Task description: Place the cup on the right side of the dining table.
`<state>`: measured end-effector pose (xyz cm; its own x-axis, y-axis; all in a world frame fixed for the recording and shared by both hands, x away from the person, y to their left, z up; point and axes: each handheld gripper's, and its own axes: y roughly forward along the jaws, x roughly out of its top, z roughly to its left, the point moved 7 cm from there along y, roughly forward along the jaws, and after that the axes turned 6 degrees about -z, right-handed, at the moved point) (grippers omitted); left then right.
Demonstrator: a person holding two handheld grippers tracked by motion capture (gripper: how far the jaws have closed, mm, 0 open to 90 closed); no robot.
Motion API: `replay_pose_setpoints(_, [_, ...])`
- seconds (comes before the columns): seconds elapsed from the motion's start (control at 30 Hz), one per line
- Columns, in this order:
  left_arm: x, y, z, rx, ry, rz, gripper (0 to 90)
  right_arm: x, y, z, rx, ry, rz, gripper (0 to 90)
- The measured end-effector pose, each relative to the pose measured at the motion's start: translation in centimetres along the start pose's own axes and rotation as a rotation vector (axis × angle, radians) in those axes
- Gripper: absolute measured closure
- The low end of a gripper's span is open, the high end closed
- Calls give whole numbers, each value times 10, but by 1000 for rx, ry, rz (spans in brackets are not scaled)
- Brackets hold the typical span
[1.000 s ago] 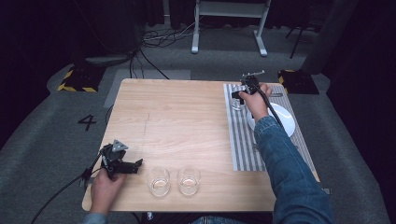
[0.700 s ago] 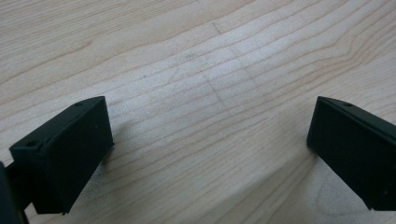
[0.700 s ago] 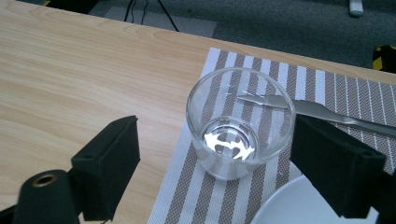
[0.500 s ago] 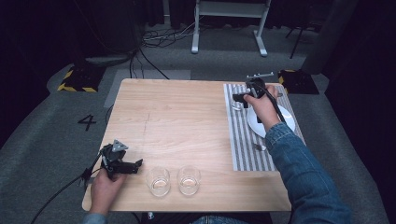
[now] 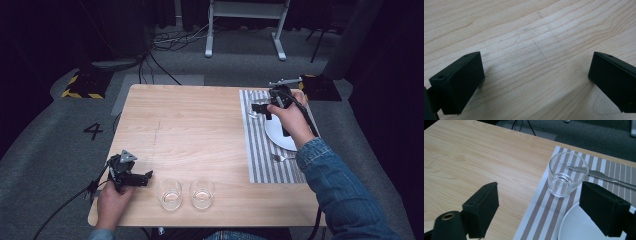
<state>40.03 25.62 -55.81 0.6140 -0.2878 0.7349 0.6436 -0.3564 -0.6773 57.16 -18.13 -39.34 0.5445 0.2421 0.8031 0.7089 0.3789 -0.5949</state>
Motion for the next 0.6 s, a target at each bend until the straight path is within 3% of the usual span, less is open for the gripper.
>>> replay_pose_setpoints(0.27, [0, 0, 0, -4, 4, -2, 5, -2, -28, 9, 41, -20, -2, 164])
replay_pose_setpoints(0.37, [0, 0, 0, -3, 6, 0, 4, -10, -45, 19, 97, -53, 4, 165])
replay_pose_setpoints(0.6, [0, 0, 0, -5, 5, -2, 4, -21, -64, 29, 146, -70, -7, 165])
